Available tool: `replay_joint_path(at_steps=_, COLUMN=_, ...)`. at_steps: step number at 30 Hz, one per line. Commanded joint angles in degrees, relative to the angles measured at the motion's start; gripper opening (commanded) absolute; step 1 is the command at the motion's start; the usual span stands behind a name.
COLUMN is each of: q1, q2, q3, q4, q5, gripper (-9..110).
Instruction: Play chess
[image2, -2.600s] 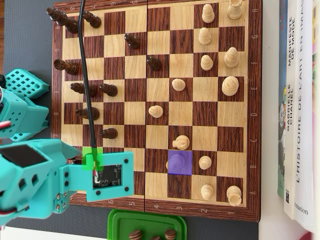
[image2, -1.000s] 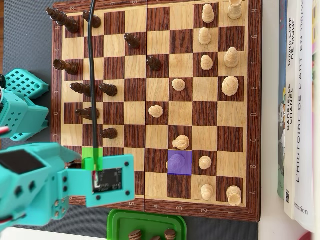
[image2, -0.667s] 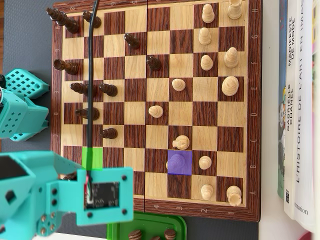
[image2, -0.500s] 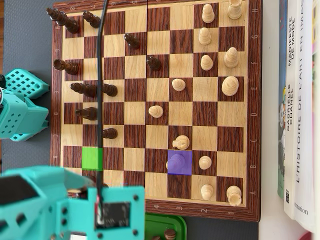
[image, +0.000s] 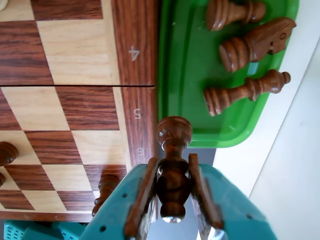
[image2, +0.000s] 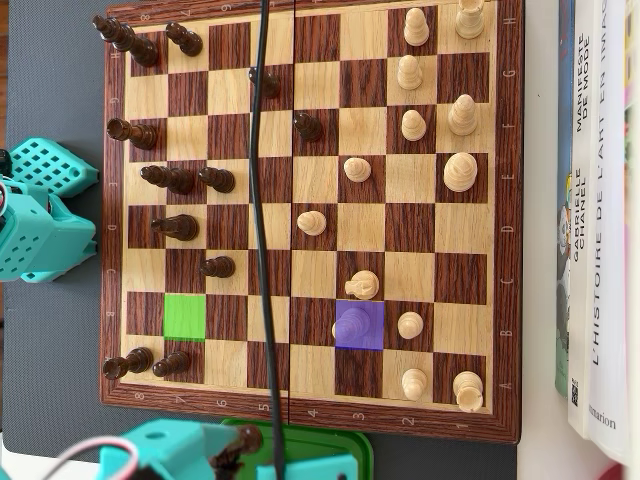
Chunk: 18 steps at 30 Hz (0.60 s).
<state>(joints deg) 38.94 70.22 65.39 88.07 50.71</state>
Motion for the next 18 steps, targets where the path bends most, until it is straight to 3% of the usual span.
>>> replay_joint_path(at_steps=1, q1=1.1, q2=-0.5, q3=-5.2, q4=-0.3, q5=-1.2, gripper=7)
replay_joint_path(at_steps=18, q1=0.9, q2=-1.5, q3=-5.9, q4=0.4, q5=-1.4, gripper=15)
